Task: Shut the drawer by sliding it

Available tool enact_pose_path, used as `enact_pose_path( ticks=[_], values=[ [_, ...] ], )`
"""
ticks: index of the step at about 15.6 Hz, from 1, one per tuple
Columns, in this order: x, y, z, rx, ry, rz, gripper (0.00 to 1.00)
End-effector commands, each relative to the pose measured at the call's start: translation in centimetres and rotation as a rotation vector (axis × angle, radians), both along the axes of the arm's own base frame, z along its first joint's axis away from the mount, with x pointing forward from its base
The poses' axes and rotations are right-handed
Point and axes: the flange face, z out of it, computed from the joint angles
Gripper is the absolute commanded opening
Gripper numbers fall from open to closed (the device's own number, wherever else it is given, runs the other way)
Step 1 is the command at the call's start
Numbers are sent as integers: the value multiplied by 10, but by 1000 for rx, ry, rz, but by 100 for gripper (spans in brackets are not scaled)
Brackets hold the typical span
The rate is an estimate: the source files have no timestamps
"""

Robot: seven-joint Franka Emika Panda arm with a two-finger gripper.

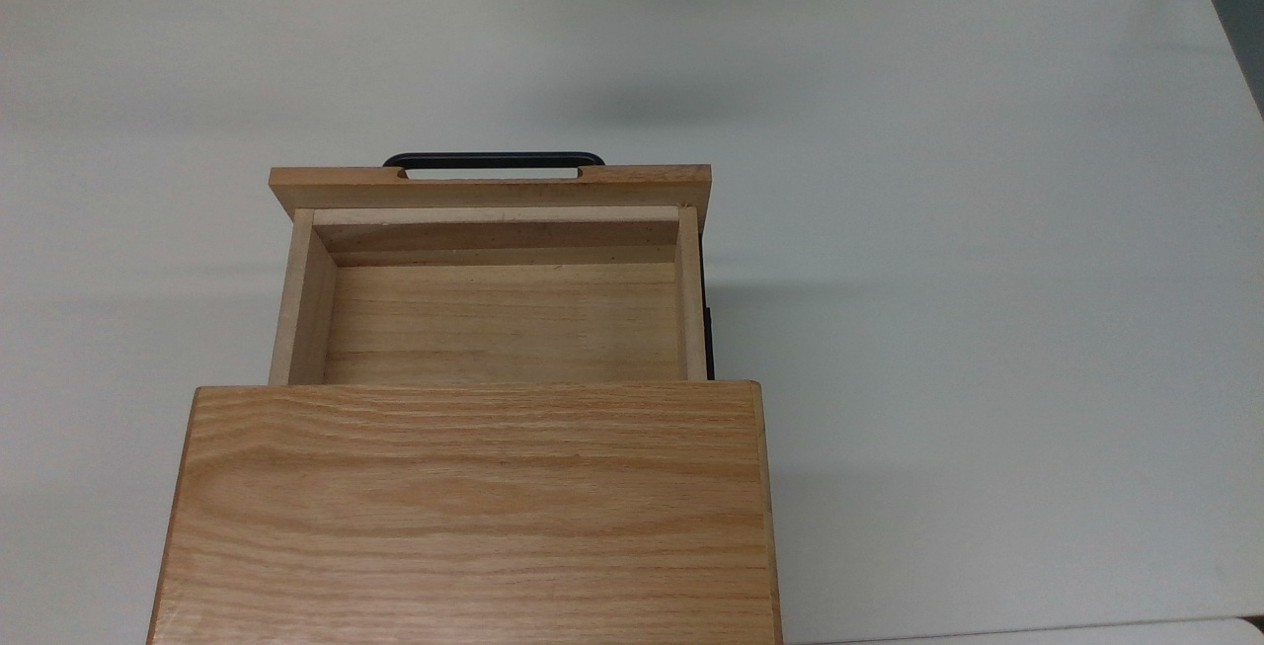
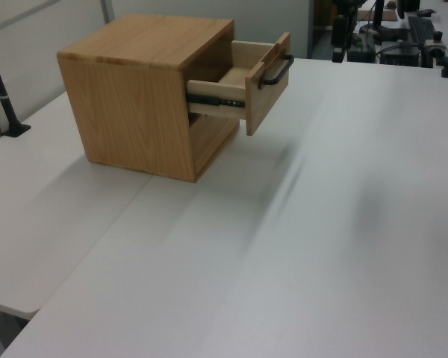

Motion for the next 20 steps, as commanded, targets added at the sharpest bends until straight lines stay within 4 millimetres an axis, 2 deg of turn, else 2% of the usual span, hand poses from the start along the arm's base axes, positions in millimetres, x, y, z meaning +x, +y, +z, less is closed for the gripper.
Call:
enact_pose_path(
  ticks=[1, 10, 11, 13, 16, 17, 19, 20],
  values=[
    [2, 7, 3, 14, -4, -9, 100],
    [2, 7, 2, 13, -1, -6, 99],
    [3, 7, 2, 13, -2, -1, 85],
    [2, 8, 1, 11, -1, 16, 49],
    [6, 8, -4, 9, 8, 33, 3],
    [6, 8, -4, 9, 5, 37, 0],
    [8, 7, -7, 9, 6, 71, 0],
    [13, 6, -17, 13, 21, 102, 0]
  ],
)
